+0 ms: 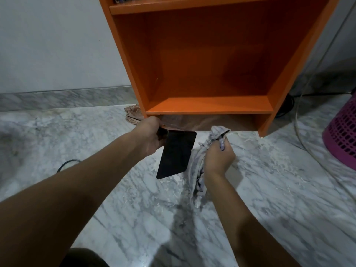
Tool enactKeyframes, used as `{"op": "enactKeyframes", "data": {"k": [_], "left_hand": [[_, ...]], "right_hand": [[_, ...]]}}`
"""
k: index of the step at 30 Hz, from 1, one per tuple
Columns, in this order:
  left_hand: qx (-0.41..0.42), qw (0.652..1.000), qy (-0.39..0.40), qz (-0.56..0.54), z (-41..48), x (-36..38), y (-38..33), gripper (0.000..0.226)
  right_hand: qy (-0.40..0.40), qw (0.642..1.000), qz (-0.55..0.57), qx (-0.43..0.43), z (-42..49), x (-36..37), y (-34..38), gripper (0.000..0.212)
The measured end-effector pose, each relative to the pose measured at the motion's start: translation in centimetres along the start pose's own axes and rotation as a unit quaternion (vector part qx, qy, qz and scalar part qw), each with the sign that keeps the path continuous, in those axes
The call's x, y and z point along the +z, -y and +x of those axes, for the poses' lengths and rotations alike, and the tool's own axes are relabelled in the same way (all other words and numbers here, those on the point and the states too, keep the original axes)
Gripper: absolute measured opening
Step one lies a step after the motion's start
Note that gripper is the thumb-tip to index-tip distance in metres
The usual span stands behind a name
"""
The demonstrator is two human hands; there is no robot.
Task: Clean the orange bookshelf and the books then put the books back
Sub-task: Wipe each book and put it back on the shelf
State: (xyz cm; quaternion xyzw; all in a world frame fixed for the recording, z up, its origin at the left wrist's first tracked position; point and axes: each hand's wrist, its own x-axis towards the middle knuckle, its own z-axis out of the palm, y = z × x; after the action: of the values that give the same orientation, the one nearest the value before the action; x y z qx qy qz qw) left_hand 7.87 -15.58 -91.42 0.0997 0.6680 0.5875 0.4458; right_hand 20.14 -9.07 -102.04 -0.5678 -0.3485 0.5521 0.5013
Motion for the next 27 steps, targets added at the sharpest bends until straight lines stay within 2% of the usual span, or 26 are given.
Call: {"op": "enactKeyframes", "data": {"k": [2, 4, 7, 8, 9, 11, 14, 16, 17, 20, 22, 23, 25, 27], "left_hand": [[0.005, 1.0, -0.01, -0.001, 0.3, 0.0, 0.1, 0.035], [0.006, 1.0, -0.026, -0.015, 0.4, 0.1, 0.0, 0.034], [-0.035, 0.999, -0.014, -0.002, 0.1, 0.2, -0.2, 0.025], [-0.056, 0.998, -0.007, 0.009, -0.2, 0.4, -0.3, 0.028], [-0.06, 0.998, 0.001, 0.014, -0.3, 0.5, -0.4, 0.027], [-0.021, 1.0, 0.016, -0.004, -0.1, 0.5, -0.5, 0.023], [0.013, 0.999, -0.008, -0.036, 0.0, 0.0, -0.7, 0.039], [0.005, 1.0, -0.021, -0.019, 0.1, -0.5, -0.5, 0.035], [-0.003, 0.999, -0.029, -0.015, 0.1, -0.7, -0.3, 0.03], [-0.015, 0.998, -0.045, 0.028, 0.3, -1.0, 0.0, 0.014], [-0.007, 0.996, -0.054, 0.066, 0.2, -1.2, 0.2, 0.012], [-0.003, 0.995, -0.057, 0.079, 0.3, -1.3, 0.2, 0.013], [0.003, 0.994, -0.052, 0.097, 0.4, -1.3, 0.2, 0.018], [-0.002, 0.994, -0.029, 0.11, 0.2, -1.1, 0.1, 0.022]], "right_hand": [[0.018, 0.995, 0.004, -0.094, -2.2, -0.2, 1.2, 0.026], [0.077, 0.972, 0.007, -0.22, -5.6, 0.1, 1.8, 0.023], [0.174, 0.888, -0.024, -0.426, -8.7, 0.7, 0.4, 0.046], [0.18, 0.867, -0.042, -0.463, -8.6, 0.9, -0.7, 0.049], [0.174, 0.866, -0.051, -0.465, -8.3, 1.0, -1.4, 0.051], [0.149, 0.912, -0.044, -0.38, -7.8, 1.1, -1.6, 0.045], [0.072, 0.985, -0.078, -0.134, -4.7, 1.1, -2.2, 0.029], [0.039, 0.998, -0.05, 0.008, -1.6, 0.8, -2.4, 0.032], [0.033, 0.999, -0.034, 0.028, -0.7, 0.4, -2.1, 0.03], [0.056, 0.998, -0.024, -0.02, -0.5, -0.8, 0.2, 0.026], [0.114, 0.986, -0.032, -0.118, -1.5, -1.4, 2.2, 0.034], [0.153, 0.969, -0.05, -0.185, -2.1, -1.4, 3.1, 0.034], [0.258, 0.917, -0.093, -0.29, -3.3, -1.1, 4.0, 0.017], [0.344, 0.854, -0.166, -0.354, -4.6, -0.4, 3.8, 0.03]]}}
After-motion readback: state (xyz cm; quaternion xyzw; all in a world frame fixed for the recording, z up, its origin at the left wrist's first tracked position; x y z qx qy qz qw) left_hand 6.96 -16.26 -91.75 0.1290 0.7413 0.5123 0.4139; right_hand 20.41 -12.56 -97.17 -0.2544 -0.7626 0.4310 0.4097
